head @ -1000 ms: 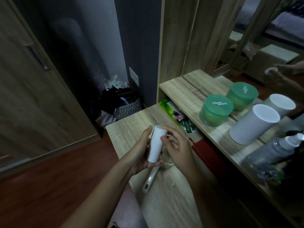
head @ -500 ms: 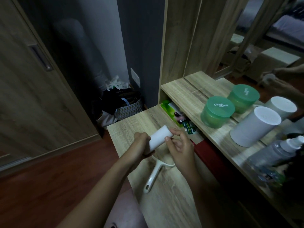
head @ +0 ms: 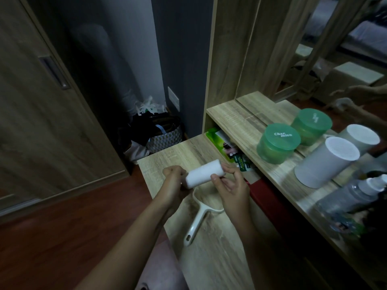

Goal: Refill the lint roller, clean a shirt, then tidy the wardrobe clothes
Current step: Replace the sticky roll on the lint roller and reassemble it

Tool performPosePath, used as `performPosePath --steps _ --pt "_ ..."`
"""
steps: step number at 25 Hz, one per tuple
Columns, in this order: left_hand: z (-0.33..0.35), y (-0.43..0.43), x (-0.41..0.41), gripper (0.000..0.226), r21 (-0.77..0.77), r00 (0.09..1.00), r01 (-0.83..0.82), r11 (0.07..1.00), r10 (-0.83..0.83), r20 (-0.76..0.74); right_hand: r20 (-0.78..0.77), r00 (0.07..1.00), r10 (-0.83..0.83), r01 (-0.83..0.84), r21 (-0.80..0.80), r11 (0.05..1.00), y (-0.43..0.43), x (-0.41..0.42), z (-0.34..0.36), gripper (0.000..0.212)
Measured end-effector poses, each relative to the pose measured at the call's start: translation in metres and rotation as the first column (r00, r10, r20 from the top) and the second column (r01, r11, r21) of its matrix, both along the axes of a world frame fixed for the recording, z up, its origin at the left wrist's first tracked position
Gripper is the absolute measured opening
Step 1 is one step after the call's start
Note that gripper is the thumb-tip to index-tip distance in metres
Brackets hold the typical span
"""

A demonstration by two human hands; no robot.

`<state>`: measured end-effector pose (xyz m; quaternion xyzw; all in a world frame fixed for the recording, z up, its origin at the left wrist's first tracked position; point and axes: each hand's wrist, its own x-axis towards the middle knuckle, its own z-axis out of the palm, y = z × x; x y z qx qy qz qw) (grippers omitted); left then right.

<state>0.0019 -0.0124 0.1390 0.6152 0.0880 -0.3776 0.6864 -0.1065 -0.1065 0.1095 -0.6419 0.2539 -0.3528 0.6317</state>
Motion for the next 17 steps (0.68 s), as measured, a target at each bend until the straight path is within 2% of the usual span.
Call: performPosePath --steps 3,5,8,10,13,15,17 --pt "0.001 0.000 -0.001 0.018 -0.092 0.988 -0.110 0.990 0.099 -0.120 0.071 0.996 -0.048 0.044 0.052 0.998 0.000 0.000 0.000 0.028" --pt "0.002 0.000 -0.003 0.014 -0.148 0.988 -0.122 0.981 0.106 -0.111 0.079 0.995 -0.067 0.061 0.069 0.996 0.001 -0.001 -0.002 0.027" --pt "0.001 -0.001 -0.008 0.011 -0.195 0.996 -0.090 0.977 0.086 -0.028 0.085 0.991 -0.103 0.091 0.130 0.987 0.002 0.001 -0.003 0.027" --pt "0.001 -0.003 -0.009 0.015 -0.172 0.997 -0.030 0.985 0.041 0.059 0.100 0.987 -0.123 0.108 0.148 0.983 0.004 0.002 -0.005 0.027" --pt "0.005 -0.006 -0.010 0.009 -0.152 0.987 0.081 0.985 -0.058 0.152 0.123 0.984 -0.128 0.108 0.159 0.981 0.010 0.003 -0.008 0.028" --pt "0.006 -0.009 -0.014 0.022 -0.215 0.992 0.091 0.972 -0.069 0.106 0.120 0.984 -0.131 0.115 0.130 0.985 0.015 0.005 -0.009 0.030" --pt "0.006 -0.013 -0.021 0.040 -0.286 1.000 0.029 0.958 -0.025 0.019 0.101 0.986 -0.129 0.125 0.052 0.991 0.020 0.008 -0.013 0.032"
